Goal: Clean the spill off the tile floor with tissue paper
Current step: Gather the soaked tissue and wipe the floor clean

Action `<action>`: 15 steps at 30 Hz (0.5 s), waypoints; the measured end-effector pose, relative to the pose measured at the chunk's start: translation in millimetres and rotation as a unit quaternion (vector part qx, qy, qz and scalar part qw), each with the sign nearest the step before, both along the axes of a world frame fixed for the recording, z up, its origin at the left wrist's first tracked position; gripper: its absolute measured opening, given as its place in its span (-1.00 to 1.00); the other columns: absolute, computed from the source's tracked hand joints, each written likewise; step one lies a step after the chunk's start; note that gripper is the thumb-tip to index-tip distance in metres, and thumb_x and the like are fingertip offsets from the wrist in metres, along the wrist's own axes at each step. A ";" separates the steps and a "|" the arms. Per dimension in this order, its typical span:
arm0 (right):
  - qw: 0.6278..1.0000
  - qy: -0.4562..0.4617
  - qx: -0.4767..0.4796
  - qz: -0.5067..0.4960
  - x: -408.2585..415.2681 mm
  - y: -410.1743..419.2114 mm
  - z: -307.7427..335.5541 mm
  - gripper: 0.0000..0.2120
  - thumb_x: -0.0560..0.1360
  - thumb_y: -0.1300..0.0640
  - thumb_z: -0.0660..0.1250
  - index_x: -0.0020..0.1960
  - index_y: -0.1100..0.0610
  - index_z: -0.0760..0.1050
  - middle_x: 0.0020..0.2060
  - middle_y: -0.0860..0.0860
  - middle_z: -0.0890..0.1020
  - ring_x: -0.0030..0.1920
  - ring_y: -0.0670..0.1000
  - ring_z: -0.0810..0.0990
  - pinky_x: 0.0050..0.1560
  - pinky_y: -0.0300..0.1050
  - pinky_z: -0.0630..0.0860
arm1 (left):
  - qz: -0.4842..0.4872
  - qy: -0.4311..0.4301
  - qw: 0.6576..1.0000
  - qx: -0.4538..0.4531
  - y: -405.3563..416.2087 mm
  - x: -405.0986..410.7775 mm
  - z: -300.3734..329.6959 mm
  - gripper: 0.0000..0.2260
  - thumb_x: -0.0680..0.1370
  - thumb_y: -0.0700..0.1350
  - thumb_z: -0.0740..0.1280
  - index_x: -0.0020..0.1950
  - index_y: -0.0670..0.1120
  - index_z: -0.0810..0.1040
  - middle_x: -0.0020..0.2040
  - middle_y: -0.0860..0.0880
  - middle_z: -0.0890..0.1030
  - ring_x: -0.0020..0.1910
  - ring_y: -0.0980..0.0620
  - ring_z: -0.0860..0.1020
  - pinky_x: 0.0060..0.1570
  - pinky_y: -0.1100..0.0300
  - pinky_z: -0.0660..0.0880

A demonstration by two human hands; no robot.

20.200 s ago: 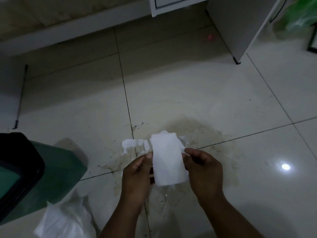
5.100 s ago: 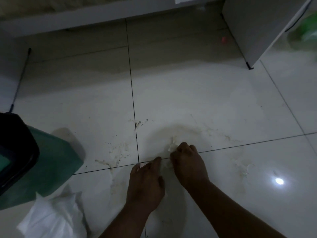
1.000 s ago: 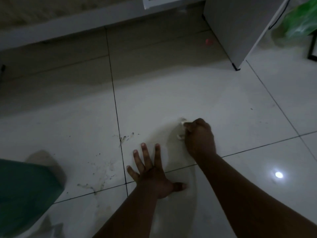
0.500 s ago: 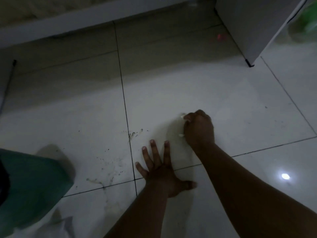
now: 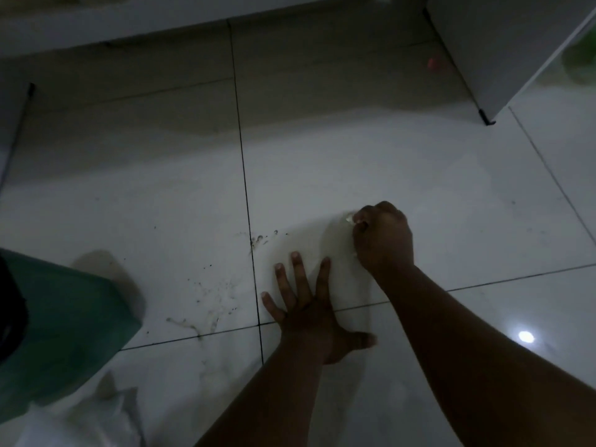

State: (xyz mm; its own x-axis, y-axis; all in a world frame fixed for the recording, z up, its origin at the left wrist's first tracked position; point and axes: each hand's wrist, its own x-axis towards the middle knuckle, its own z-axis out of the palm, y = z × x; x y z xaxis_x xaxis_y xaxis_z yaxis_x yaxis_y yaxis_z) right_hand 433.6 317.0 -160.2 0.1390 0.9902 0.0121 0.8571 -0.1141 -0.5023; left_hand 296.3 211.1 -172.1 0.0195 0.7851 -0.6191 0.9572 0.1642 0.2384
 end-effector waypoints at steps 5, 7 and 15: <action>0.993 0.024 -0.006 0.119 -20.9 -10.7 3.1 -0.74 0.45 0.31 0.33 0.04 0.11 0.70 0.00 0.11 0.63 0.02 0.19 0.58 0.00 0.04 0.59 | 0.007 0.007 1.000 0.018 -3.8 -0.1 4.3 0.39 0.05 0.65 0.28 0.40 0.13 -0.67 0.38 -0.04 -0.72 0.36 -0.20 -0.69 0.33 -0.48 -0.42; 0.986 0.040 -0.035 0.161 -16.1 -28.7 8.2 -0.78 0.44 0.27 0.37 0.00 0.08 0.71 -0.04 0.07 0.65 -0.02 0.12 0.61 -0.03 0.00 0.60 | -0.005 0.010 0.999 0.031 -7.5 -4.2 6.3 0.37 0.06 0.68 0.21 0.42 0.09 -0.65 0.41 -0.03 -0.69 0.39 -0.18 -0.66 0.37 -0.45 -0.40; 0.982 0.056 -0.115 0.137 33.2 -157.0 29.8 -0.78 0.38 0.29 0.47 -0.05 0.04 0.72 -0.13 -0.01 0.64 -0.12 0.05 0.62 -0.07 -0.10 0.59 | -0.101 0.003 0.985 0.138 -38.6 -56.7 -0.3 -0.11 0.43 0.54 0.02 0.57 0.23 -0.34 0.58 0.11 -0.45 0.55 -0.01 -0.45 0.55 -0.21 -0.16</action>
State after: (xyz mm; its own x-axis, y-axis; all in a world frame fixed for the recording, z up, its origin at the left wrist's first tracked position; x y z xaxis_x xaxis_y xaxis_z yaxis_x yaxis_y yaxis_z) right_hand 466.8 160.1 -130.4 -0.1455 0.9654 -0.2165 0.8118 -0.0086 -0.5839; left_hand 239.6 172.5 -172.4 0.1892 0.9044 -0.3825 0.9654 -0.1003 0.2406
